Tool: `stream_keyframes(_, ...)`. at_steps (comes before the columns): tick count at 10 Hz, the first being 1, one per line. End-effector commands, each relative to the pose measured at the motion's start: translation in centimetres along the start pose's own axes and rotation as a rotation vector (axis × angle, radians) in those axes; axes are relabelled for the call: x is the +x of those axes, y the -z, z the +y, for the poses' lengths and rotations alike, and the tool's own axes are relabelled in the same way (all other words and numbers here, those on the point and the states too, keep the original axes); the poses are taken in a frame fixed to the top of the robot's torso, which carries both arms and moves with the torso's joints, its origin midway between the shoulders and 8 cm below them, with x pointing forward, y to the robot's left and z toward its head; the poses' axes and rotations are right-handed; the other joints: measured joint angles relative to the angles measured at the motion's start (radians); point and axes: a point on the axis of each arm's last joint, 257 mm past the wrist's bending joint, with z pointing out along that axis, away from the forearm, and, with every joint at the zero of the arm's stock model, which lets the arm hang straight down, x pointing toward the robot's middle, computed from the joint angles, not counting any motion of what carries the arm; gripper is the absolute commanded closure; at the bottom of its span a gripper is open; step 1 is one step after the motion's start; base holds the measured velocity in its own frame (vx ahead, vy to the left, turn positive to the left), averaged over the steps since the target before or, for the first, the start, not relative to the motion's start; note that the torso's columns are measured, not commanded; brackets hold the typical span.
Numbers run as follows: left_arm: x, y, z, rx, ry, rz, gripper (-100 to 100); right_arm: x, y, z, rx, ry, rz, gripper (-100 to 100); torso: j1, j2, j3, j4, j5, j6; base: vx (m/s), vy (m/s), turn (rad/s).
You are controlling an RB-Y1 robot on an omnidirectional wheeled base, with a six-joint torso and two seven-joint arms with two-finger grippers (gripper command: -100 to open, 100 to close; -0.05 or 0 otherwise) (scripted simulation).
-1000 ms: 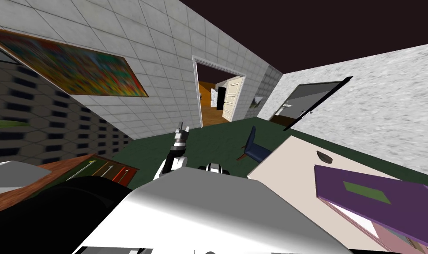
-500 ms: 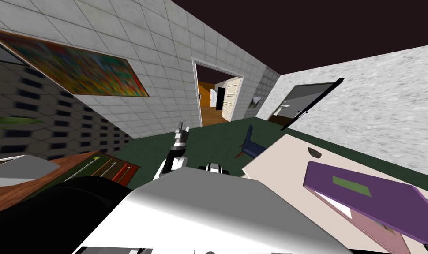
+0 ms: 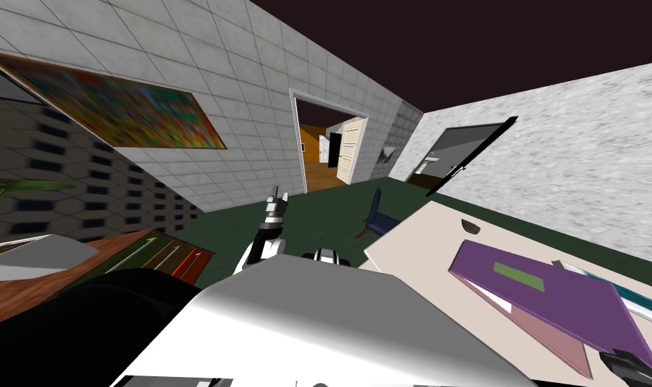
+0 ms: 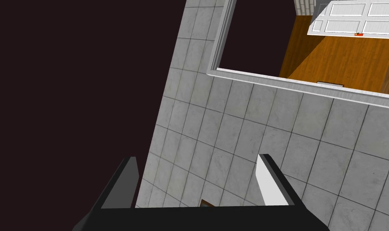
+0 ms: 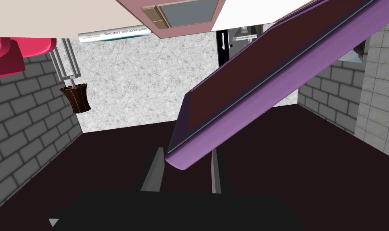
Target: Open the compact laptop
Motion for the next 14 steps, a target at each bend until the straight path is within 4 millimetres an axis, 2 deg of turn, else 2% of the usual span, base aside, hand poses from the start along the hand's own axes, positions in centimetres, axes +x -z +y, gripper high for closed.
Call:
stream_keyframes(1,0.0,0.0,0.0,0.000,0.000,0.000,0,-0.8,-0.2,-0.3,0.003,-0.025,-0.008,-100,0.002,0.001,0.001,0.000,-0.001,-0.002,-0.029,0.023,0.042)
stream_keyframes(3,0.0,0.0,0.0,0.000,0.000,0.000,0,-2.3,-0.5,-0.8,0.007,-0.022,-0.012,-100,0.014,0.004,0.000,0.001,0.011,0.007,-0.008,0.056,-0.003)
stream_keyframes(7,0.0,0.0,0.0,0.000,0.000,0.000,0,-6.2,-1.5,-1.6,0.016,-0.018,-0.022,-100,0.010,0.009,0.003,0.003,0.011,0.009,-0.006,0.059,0.012)
stream_keyframes(8,0.0,0.0,0.0,0.000,0.000,0.000,0,-5.7,-1.2,-1.5,0.013,-0.017,-0.020,-100,0.009,0.009,0.003,0.003,0.010,0.009,-0.001,0.020,0.000)
stream_keyframes(9,0.0,0.0,0.0,0.000,0.000,0.000,0,-5.8,-1.3,-1.6,0.014,-0.019,-0.020,0,0.008,0.008,0.002,0.002,0.010,0.009,-0.001,0.006,-0.001)
stream_keyframes(14,0.0,0.0,0.0,0.000,0.000,0.000,0,-5.8,-1.2,-1.6,0.014,-0.019,-0.020,0,0.011,0.008,0.002,0.002,0.011,0.009,0.000,0.000,0.000)
